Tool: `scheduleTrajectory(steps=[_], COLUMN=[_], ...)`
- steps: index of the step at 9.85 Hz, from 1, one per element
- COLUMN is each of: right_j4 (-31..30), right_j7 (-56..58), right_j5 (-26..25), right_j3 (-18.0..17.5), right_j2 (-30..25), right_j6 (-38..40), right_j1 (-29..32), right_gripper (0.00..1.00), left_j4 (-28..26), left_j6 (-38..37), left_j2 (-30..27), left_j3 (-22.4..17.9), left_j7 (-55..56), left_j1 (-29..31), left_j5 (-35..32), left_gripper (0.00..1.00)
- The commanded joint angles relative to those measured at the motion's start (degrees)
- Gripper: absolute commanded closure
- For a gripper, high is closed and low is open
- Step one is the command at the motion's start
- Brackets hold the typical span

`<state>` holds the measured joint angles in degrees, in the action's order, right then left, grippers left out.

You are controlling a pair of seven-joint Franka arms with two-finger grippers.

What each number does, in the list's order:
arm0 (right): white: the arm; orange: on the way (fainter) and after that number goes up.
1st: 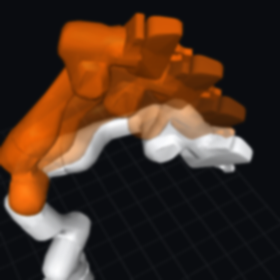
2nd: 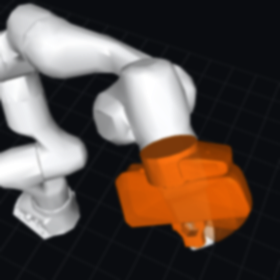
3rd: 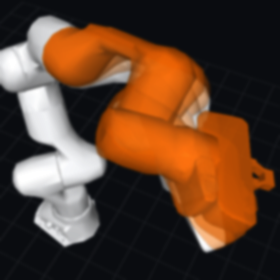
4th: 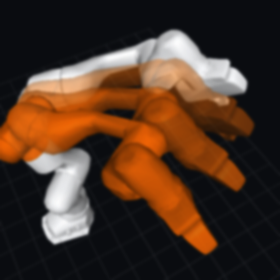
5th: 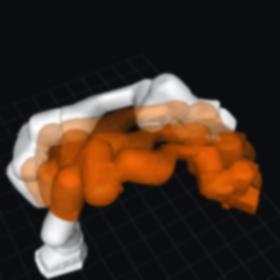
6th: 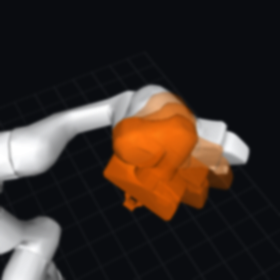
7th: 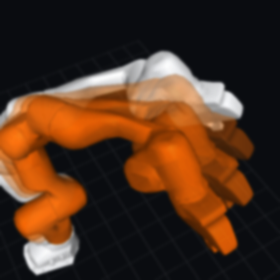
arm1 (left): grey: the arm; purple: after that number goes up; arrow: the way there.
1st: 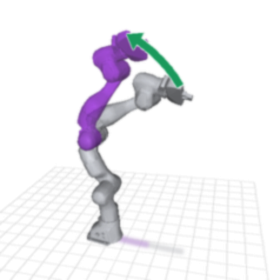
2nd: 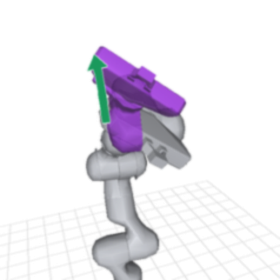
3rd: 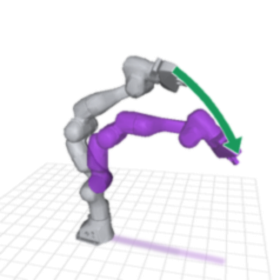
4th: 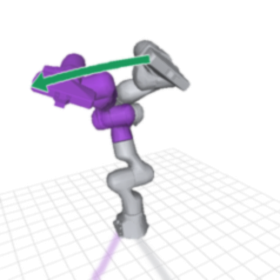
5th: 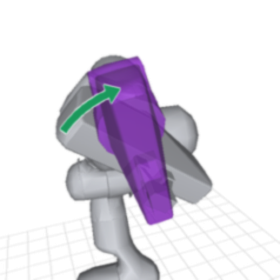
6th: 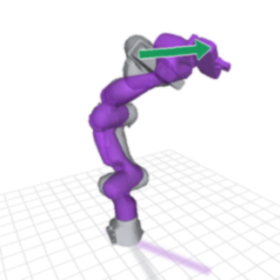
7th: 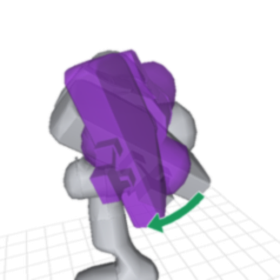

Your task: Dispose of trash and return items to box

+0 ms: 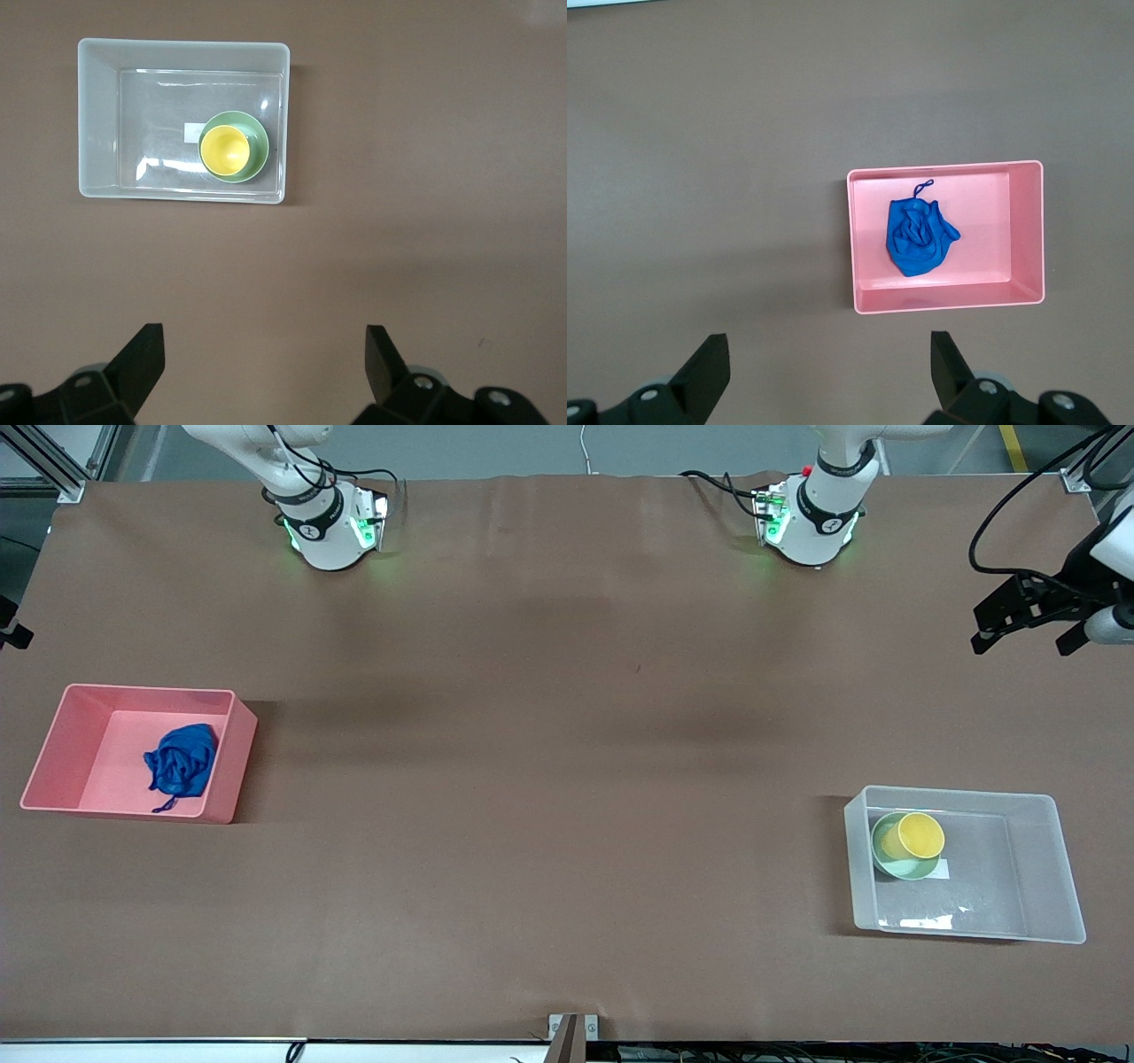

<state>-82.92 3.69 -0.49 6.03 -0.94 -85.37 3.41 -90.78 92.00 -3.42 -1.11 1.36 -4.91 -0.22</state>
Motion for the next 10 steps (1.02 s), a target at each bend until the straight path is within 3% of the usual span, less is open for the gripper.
scheduleTrajectory(steps=[1,10], right_j4=[0.6,0.6], right_j7=[0.6,1.1], right_j5=[-0.4,-0.2], right_j3=[-0.3,-0.3], right_j2=[0.1,0.2], right_j6=[0.4,0.4], right_j1=[1.5,1.6], right_gripper=[0.00,0.00], left_j4=[2.9,0.0], left_j6=[-2.6,-1.6], left_j2=[4.3,3.8], left_j3=[0.4,1.1], left_j7=[-0.2,0.2], left_j1=[0.6,1.5], left_j5=[-0.5,-0.1], left_gripper=[0.00,0.01])
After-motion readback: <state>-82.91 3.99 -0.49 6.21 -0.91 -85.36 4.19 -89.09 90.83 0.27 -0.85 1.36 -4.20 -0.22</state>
